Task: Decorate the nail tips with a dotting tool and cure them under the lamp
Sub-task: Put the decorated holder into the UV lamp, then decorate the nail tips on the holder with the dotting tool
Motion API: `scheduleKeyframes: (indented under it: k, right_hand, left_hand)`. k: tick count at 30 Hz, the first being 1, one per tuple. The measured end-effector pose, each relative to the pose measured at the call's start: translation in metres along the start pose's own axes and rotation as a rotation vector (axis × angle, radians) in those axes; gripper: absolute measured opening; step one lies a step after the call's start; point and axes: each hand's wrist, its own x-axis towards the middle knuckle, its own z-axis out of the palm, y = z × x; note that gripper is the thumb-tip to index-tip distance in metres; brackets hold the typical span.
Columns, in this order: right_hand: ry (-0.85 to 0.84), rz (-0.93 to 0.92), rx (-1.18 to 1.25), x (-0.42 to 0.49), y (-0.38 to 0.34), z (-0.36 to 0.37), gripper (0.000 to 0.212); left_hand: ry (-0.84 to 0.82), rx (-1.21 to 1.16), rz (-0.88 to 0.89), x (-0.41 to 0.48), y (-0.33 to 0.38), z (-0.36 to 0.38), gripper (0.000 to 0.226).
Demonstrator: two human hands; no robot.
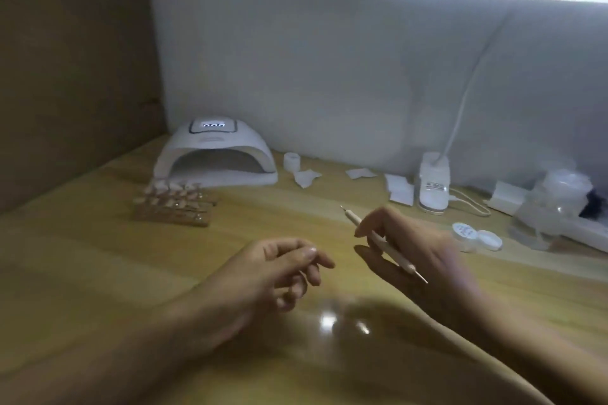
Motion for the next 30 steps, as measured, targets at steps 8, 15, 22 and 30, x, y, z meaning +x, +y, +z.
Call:
scheduleKeyframes:
  k: [8, 15, 22, 30]
  right_hand:
    - [-0.229, 0.208, 0.226, 0.049, -0.018, 0.087, 0.021]
    - [-0.393, 0.224, -0.013, 0.098, -0.043, 0.144, 0.031]
    - [-0.441, 0.359, -0.028, 0.141, -0.039, 0.172, 0.059]
    - [-0.432, 0.311, -0.068, 0.133, -0.032, 0.164, 0.055]
  left_hand:
    - [0.568, 0.474, 0.09, -0.072, 0.033, -0.159, 0.051]
    - [0.665, 1.153, -0.055, -0.07, 0.023, -0.239, 0.055]
    - [0.429, 1.103, -0.081, -0.03, 0.031, -0.252, 0.071]
    - [0.43, 1.069, -0.014, -0.024, 0.025, -0.241, 0.06]
